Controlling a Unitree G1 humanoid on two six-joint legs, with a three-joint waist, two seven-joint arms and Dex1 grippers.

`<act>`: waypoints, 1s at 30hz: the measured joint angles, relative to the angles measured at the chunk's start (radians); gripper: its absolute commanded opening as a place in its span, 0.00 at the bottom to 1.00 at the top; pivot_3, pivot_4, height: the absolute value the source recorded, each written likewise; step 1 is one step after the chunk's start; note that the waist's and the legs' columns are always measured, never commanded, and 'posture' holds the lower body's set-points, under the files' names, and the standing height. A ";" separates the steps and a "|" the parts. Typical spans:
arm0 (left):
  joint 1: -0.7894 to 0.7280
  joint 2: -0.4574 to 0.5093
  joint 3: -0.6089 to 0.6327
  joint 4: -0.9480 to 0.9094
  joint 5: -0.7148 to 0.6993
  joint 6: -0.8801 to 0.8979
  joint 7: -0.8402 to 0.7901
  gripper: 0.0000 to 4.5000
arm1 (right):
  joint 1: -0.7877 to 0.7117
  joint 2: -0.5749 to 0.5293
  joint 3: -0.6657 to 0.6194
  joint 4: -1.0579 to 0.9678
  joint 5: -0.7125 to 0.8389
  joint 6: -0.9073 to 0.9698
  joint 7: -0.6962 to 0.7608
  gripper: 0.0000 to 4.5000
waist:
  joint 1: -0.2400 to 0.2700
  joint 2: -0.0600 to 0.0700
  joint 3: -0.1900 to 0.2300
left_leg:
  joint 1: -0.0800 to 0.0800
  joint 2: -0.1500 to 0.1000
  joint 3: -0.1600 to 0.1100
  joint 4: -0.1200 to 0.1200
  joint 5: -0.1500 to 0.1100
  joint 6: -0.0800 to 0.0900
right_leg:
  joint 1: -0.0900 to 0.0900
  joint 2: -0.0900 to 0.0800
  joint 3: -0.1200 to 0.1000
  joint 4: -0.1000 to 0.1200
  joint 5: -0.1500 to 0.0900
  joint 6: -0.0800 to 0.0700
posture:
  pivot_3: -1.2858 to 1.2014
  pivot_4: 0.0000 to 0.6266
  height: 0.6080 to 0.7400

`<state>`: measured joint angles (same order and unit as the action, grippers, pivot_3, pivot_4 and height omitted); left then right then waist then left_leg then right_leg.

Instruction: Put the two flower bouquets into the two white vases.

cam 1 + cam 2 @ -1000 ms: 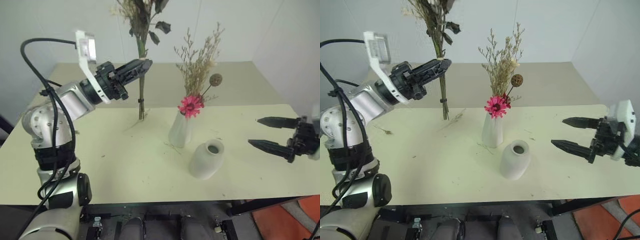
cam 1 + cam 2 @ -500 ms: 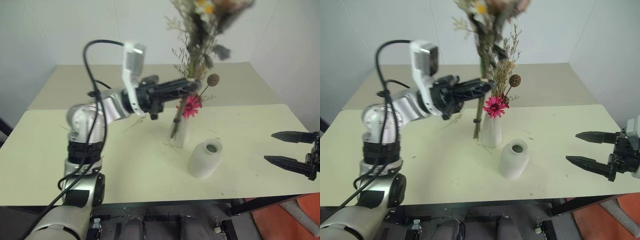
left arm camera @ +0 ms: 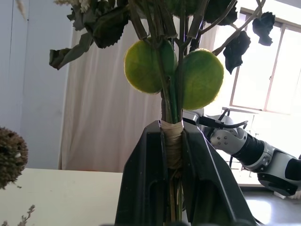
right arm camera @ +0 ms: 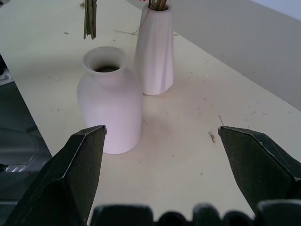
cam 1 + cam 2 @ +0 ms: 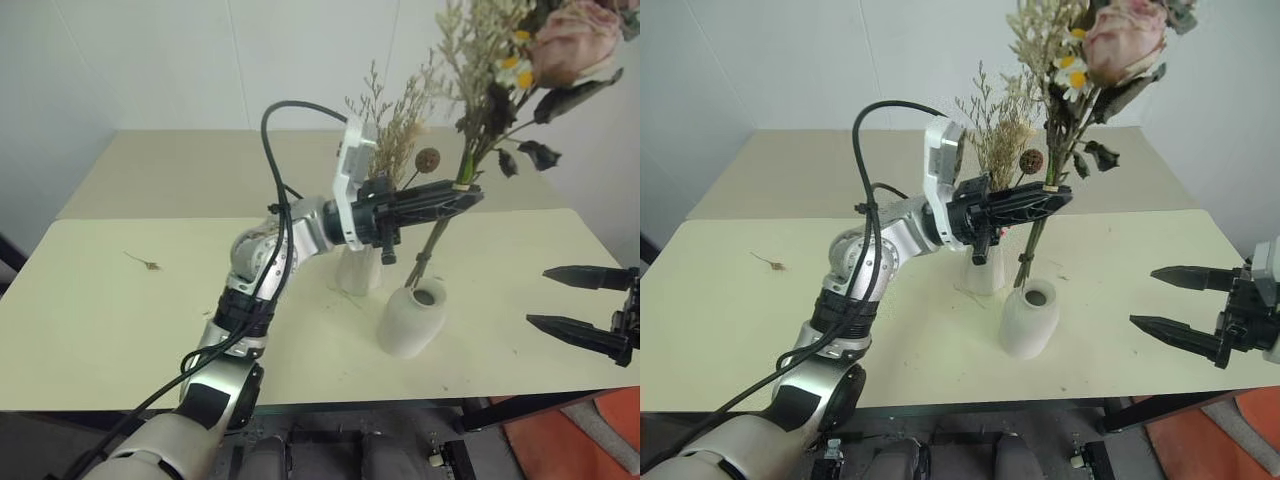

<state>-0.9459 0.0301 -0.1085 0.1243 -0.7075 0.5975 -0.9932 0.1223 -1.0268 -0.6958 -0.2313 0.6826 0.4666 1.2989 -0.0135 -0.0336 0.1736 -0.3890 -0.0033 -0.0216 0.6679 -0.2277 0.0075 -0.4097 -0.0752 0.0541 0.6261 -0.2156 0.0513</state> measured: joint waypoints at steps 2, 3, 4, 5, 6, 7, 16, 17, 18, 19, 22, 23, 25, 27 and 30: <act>0.000 -0.012 -0.018 0.015 0.025 -0.022 0.000 0.03 | 0.004 0.004 0.000 -0.007 0.002 0.000 -0.005 1.00 | 0.000 0.000 0.000 | 0.000 0.000 0.000 0.000 0.000 0.000 | 0.000 0.000 0.000 0.000 0.000 0.000 | 0.52 0.24 1.00; 0.000 -0.019 -0.024 0.021 0.038 -0.034 -0.001 0.03 | 0.007 0.006 -0.001 -0.011 0.003 0.000 -0.006 1.00 | 0.000 0.000 0.000 | 0.000 0.000 0.000 0.000 0.000 0.000 | 0.000 0.000 0.000 0.000 0.000 0.000 | 0.52 0.24 1.00; 0.000 -0.025 -0.029 0.025 0.045 -0.046 -0.001 0.03 | 0.009 0.007 -0.001 -0.015 0.005 0.000 -0.008 1.00 | 0.000 0.000 0.000 | 0.000 0.000 0.000 0.000 0.000 0.000 | 0.000 0.000 0.000 -0.001 0.000 0.000 | 0.52 0.24 1.00; -0.001 -0.033 -0.033 0.032 0.057 -0.059 -0.001 0.03 | 0.011 0.008 -0.002 -0.017 0.006 0.000 -0.011 1.00 | 0.001 0.000 0.000 | 0.000 0.000 0.000 0.000 0.000 0.000 | 0.000 0.000 0.000 -0.001 0.000 0.000 | 0.52 0.24 1.00; -0.003 -0.041 -0.035 0.043 0.069 -0.072 -0.001 0.03 | 0.013 0.009 -0.005 -0.017 0.006 0.000 -0.015 1.00 | 0.002 0.000 0.000 | 0.000 0.000 0.000 0.000 0.000 0.000 | 0.001 0.000 0.000 -0.001 0.000 0.000 | 0.52 0.24 1.00; -0.005 -0.049 -0.037 0.051 0.080 -0.081 0.000 0.03 | 0.014 0.009 -0.008 -0.019 0.006 0.000 -0.018 1.00 | 0.002 0.000 0.000 | 0.000 0.000 0.000 0.000 0.000 0.000 | 0.002 0.000 0.000 -0.001 0.000 0.000 | 0.52 0.24 1.00; -0.019 -0.088 -0.044 0.090 0.116 -0.096 -0.001 0.03 | 0.046 0.022 -0.031 -0.050 0.008 0.004 -0.036 1.00 | 0.002 0.000 0.000 | 0.001 0.000 0.000 0.000 -0.001 0.001 | 0.002 0.000 0.000 -0.002 0.000 0.001 | 0.52 0.24 1.00; -0.019 -0.088 -0.044 0.090 0.117 -0.096 -0.001 0.03 | 0.049 0.022 -0.034 -0.053 0.008 0.004 -0.036 1.00 | 0.002 0.000 0.000 | 0.001 0.000 0.000 0.000 -0.001 0.001 | 0.002 0.000 0.000 -0.002 0.000 0.001 | 0.52 0.24 1.00; -0.019 -0.089 -0.044 0.090 0.118 -0.096 -0.001 0.03 | 0.050 0.022 -0.037 -0.054 0.008 0.004 -0.037 1.00 | 0.002 0.000 0.000 | 0.001 0.000 0.000 0.000 -0.001 0.001 | 0.002 0.000 0.000 -0.002 0.000 0.001 | 0.52 0.24 1.00; -0.019 -0.090 -0.044 0.090 0.120 -0.096 -0.001 0.03 | 0.051 0.022 -0.038 -0.055 0.008 0.004 -0.038 1.00 | 0.002 0.000 0.000 | 0.001 0.000 0.000 0.000 -0.001 0.001 | 0.002 0.000 0.000 -0.002 -0.001 0.001 | 0.52 0.24 1.00; -0.021 -0.097 -0.044 0.100 0.121 -0.096 -0.003 0.03 | 0.052 0.024 -0.039 -0.055 0.008 0.004 -0.041 1.00 | 0.002 0.000 0.000 | 0.001 0.000 0.000 0.000 -0.001 0.001 | 0.002 0.000 -0.001 -0.002 -0.001 0.001 | 0.52 0.24 1.00; -0.025 -0.098 -0.044 0.106 0.121 -0.095 -0.003 0.03 | 0.052 0.024 -0.039 -0.055 0.008 0.004 -0.042 1.00 | 0.002 0.000 0.000 | 0.001 0.000 0.000 0.000 -0.001 0.001 | 0.002 0.000 -0.001 -0.002 -0.001 0.001 | 0.52 0.24 1.00; -0.032 -0.098 -0.043 0.112 0.120 -0.092 -0.008 0.03 | 0.052 0.024 -0.039 -0.055 0.008 0.004 -0.043 1.00 | 0.002 0.000 0.000 | 0.001 0.000 0.000 0.000 -0.001 0.001 | 0.002 0.000 -0.001 -0.002 -0.001 0.001 | 0.52 0.24 1.00; -0.039 -0.093 -0.042 0.116 0.118 -0.084 -0.025 0.03 | 0.051 0.025 -0.039 -0.055 0.008 0.004 -0.043 1.00 | 0.002 0.000 0.000 | 0.001 0.000 0.000 0.000 -0.001 0.001 | 0.002 0.000 -0.001 -0.002 -0.001 0.001 | 0.52 0.24 1.00; -0.047 -0.083 -0.039 0.116 0.114 -0.068 -0.047 0.03 | 0.051 0.031 -0.038 -0.055 0.008 0.004 -0.045 1.00 | 0.001 0.000 0.000 | 0.000 0.000 0.000 0.000 -0.001 0.001 | 0.002 0.000 -0.001 -0.002 -0.001 0.001 | 0.52 0.24 1.00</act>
<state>-0.9924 -0.0527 -0.1471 0.2400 -0.5935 0.5294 -1.0403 0.1728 -0.9956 -0.7342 -0.2865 0.6907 0.4704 1.2540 -0.0121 -0.0339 0.1738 -0.3885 -0.0034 -0.0220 0.6678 -0.2283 0.0084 -0.4076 -0.0753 0.0534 0.6239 -0.2163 0.0523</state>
